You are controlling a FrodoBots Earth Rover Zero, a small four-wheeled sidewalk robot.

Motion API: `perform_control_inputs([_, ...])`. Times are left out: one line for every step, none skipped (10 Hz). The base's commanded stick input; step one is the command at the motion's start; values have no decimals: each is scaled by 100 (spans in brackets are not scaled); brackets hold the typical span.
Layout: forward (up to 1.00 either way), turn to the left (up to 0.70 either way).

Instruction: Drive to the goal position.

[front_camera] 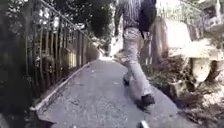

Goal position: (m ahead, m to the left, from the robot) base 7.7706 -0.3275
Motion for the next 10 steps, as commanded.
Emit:
perform_control_inputs([50,28])
perform_control_inputs([50,19])
perform_control_inputs([50,36])
perform_control_inputs([50,49])
perform_control_inputs([50,40])
perform_control_inputs([50,25])
perform_control_inputs([50,8])
perform_control_inputs([50,4])
perform_control_inputs([50,0])
perform_control_inputs([50,1])
